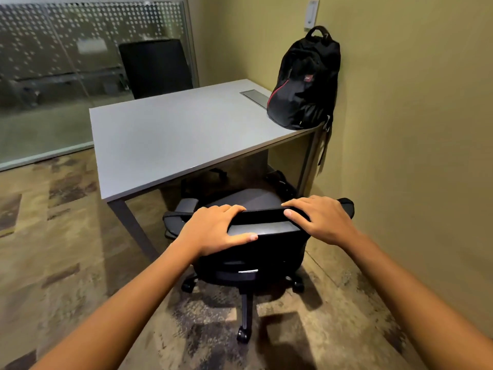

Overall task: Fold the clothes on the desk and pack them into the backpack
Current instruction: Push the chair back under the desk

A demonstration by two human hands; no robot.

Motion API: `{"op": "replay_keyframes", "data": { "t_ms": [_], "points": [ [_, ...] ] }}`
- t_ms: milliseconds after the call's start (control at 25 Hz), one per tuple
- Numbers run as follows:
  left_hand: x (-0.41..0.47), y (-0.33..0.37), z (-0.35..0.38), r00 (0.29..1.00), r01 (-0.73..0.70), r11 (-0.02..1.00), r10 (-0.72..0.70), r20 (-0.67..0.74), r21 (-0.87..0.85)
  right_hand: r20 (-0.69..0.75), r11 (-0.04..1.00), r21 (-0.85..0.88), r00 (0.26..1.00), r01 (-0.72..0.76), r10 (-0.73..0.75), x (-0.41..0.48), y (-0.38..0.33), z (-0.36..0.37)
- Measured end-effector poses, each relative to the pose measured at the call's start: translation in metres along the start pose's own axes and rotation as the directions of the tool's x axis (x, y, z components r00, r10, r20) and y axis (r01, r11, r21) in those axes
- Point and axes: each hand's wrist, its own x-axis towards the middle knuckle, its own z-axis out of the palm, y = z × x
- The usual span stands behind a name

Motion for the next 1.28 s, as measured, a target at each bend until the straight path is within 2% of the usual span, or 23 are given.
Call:
{"op": "replay_keyframes", "data": {
  "t_ms": [120, 320, 680, 920, 1280],
  "points": [
    [0.040, -0.003, 0.005, 1.000, -0.003, 1.000, 0.003, -0.024, 0.006, 0.015, 1.000, -0.031, 1.000, -0.006, 0.007, 0.026, 0.033, 0.006],
    [0.113, -0.007, 0.013, 0.999, 0.025, 1.000, -0.026, -0.041, -0.016, 0.072, 0.989, -0.050, 0.987, -0.140, 0.143, 0.077, 0.097, 0.013],
    [0.214, 0.007, 0.019, 0.989, 0.148, 0.988, -0.148, 0.003, -0.053, 0.080, 1.000, -0.008, 0.997, -0.021, 0.021, 0.148, 0.201, 0.018],
    [0.286, 0.042, 0.029, 0.953, 0.300, 0.952, -0.302, -0.026, -0.061, 0.082, 0.995, 0.027, 0.992, 0.099, -0.101, 0.192, 0.289, 0.021],
    [0.373, 0.063, 0.029, 0.906, 0.421, 0.902, -0.424, -0.008, -0.096, 0.078, 0.979, 0.039, 0.976, 0.202, -0.204, 0.254, 0.370, 0.019]
  ]
}}
